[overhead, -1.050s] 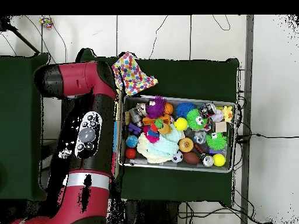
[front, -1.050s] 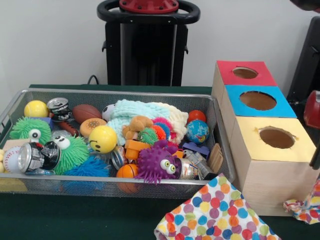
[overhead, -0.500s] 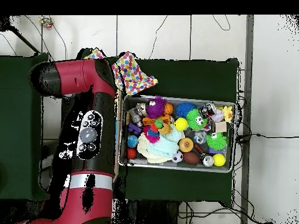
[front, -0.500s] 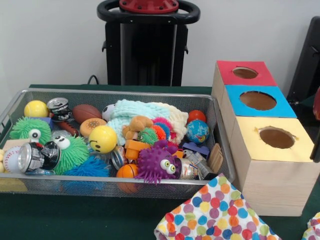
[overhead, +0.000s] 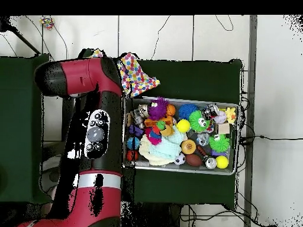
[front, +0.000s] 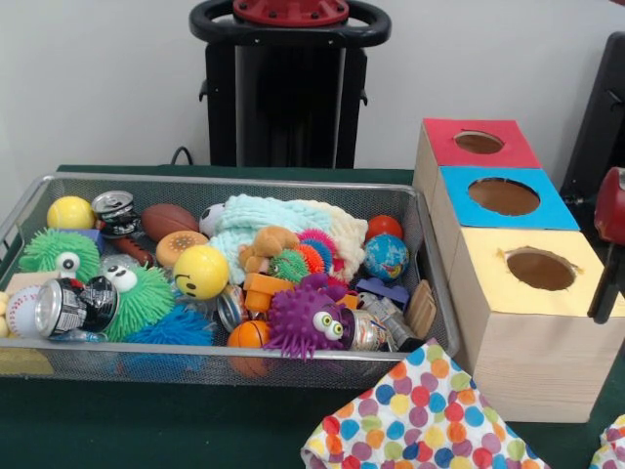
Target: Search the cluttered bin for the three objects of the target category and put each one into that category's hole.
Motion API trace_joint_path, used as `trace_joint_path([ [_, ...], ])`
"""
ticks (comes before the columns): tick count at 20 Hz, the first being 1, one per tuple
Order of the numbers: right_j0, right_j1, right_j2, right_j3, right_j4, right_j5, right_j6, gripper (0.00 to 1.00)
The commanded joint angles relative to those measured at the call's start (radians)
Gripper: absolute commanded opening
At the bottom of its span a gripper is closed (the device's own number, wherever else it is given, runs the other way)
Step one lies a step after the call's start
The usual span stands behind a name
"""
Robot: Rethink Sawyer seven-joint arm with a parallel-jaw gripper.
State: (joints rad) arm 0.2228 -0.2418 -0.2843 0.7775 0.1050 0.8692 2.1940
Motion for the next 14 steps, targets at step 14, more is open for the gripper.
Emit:
trace_joint_path([
  [14,0.007,0.129,0.041,-0.164,-0.169,0.325,-0.11,1.0],
])
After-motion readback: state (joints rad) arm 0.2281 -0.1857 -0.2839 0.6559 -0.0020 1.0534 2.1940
